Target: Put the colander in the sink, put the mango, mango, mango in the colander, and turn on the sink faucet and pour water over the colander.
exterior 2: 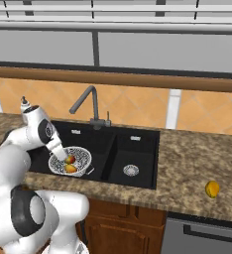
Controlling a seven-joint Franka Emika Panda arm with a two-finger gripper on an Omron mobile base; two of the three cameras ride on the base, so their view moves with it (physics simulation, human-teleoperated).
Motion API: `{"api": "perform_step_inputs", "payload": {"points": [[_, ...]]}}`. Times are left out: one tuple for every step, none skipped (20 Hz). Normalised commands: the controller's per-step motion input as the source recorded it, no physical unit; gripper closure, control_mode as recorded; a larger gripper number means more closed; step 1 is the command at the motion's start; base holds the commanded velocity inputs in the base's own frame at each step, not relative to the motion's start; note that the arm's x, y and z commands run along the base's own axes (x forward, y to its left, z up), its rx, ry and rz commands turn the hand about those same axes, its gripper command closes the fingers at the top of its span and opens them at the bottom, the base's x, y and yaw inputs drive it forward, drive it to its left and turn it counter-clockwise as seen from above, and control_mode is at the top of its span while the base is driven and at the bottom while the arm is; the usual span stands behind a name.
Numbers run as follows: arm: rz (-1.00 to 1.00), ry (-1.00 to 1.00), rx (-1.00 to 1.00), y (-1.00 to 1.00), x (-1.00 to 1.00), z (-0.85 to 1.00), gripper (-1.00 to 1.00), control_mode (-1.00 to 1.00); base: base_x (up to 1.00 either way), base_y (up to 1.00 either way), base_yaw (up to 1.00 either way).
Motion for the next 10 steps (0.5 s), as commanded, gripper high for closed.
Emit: {"api": "perform_step_inputs", "payload": {"points": [[0.0, 0.0, -0.08, -0.7, -0.74, 0.32, -1.0, -1.0, 0.0, 0.0, 0.0], [0.0, 0.0, -0.09, -0.78, -0.68, 0.28, -1.0, -1.0, 0.0, 0.0, 0.0], [0.0, 0.0, -0.11, -0.85, -0.59, 0.23, -1.0, -1.0, 0.0, 0.0, 0.0], [0.0, 0.0, -0.15, -0.88, -0.45, 0.2, -1.0, -1.0, 0.0, 0.0, 0.0], [0.0, 0.0, -0.15, -0.87, -0.32, 0.18, -1.0, -1.0, 0.0, 0.0, 0.0], [0.0, 0.01, -0.14, -0.93, -0.23, 0.21, -1.0, -1.0, 0.0, 0.0, 0.0], [0.0, 0.04, -0.15, -0.91, -0.13, 0.24, -1.0, -1.0, 0.0, 0.0, 0.0], [0.0, 0.04, -0.16, -0.95, -0.1, 0.26, -1.0, -1.0, 0.0, 0.0, 0.0], [0.0, 0.05, -0.15, -0.98, -0.08, 0.26, -1.0, -1.0, 0.0, 0.0, 0.0], [0.0, 0.08, -0.15, -0.99, -0.04, 0.23, -1.0, -1.0, 0.0, 0.0, 0.0]]}}
